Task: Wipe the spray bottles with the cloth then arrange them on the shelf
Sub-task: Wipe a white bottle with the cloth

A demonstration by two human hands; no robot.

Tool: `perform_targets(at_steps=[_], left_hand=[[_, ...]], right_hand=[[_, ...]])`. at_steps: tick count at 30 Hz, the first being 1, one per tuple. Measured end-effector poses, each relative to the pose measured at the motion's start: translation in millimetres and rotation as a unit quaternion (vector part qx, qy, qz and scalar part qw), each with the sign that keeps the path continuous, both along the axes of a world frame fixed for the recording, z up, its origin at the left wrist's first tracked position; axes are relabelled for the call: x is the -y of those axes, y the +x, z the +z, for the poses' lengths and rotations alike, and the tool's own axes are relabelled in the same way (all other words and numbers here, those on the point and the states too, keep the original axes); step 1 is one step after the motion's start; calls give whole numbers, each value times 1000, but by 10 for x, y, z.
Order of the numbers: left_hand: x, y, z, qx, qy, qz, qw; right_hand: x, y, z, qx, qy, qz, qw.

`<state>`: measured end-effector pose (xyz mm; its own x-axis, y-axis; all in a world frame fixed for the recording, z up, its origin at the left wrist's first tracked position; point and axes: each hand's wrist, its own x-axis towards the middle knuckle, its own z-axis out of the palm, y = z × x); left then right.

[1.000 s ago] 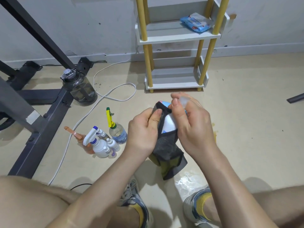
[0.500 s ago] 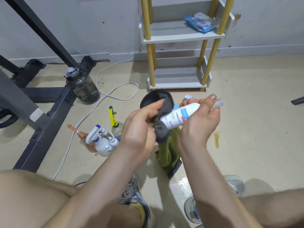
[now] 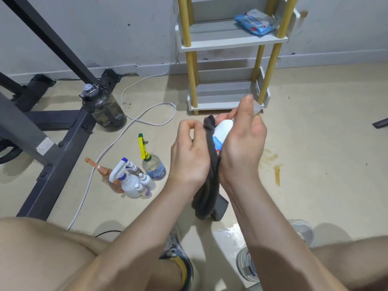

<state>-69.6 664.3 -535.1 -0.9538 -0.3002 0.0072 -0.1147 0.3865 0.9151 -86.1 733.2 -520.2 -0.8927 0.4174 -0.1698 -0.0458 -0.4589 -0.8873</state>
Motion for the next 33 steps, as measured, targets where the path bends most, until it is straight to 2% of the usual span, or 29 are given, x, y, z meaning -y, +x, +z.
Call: perform_targets(at_steps=[2, 4, 6, 8, 9, 10, 11, 13, 14, 16, 18, 19, 20, 22, 24, 26, 28, 31, 33], left_hand=[[3, -24, 31, 113, 94, 6, 989], [37, -29, 33, 216, 271, -58, 936], [63, -9, 22, 256, 411, -142, 863], [71, 1, 1, 262, 443, -189, 836], [64, 9, 25, 264, 428, -192, 842], [60, 13, 23, 257, 393, -182, 864], [46, 24, 17, 238, 324, -167, 900], [40, 36, -53, 158, 115, -135, 971], [41, 42, -122, 96, 9, -127, 987], [68, 95, -207, -44, -157, -150, 975], [107, 121, -295, -155, -232, -198, 940], [116, 121, -287, -166, -241, -191, 937], [113, 114, -239, -142, -231, -164, 949], [110, 48, -191, -36, -192, -118, 974], [118, -20, -189, 57, -94, -147, 983], [94, -13, -175, 73, 78, -139, 985], [46, 9, -164, 81, 210, -97, 969], [-43, 29, -164, 44, 296, -96, 949], [-43, 26, -147, 25, 324, -87, 942]], right_hand=[[9, 31, -5, -66, 71, 15, 995], [-32, -11, 4, -111, 110, 57, 986], [-101, -92, 29, -108, 82, 107, 985], [-169, -158, 28, -44, -17, 125, 991], [-203, -179, 7, 1, -87, 118, 989], [-232, -199, -29, 43, -155, 94, 982], [-258, -216, -76, 79, -206, 60, 973], [-265, -218, -160, 113, -261, -4, 959], [-244, -201, -193, 127, -265, -24, 956], [-186, -145, -244, 159, -245, -24, 956], [-165, -53, -212, 172, -215, 11, 961], [-174, -23, -203, 162, -192, 33, 967], [-182, -4, -212, 142, -154, 56, 976], [-161, 14, -227, 104, -38, 114, 987], [-117, 33, -269, 85, 37, 162, 982], [-100, 77, -292, 77, 28, 225, 971], [-135, 113, -281, 56, 47, 301, 951], [-289, 97, -211, 19, 195, 378, 905], [-414, 88, -191, 38, 201, 421, 884]])
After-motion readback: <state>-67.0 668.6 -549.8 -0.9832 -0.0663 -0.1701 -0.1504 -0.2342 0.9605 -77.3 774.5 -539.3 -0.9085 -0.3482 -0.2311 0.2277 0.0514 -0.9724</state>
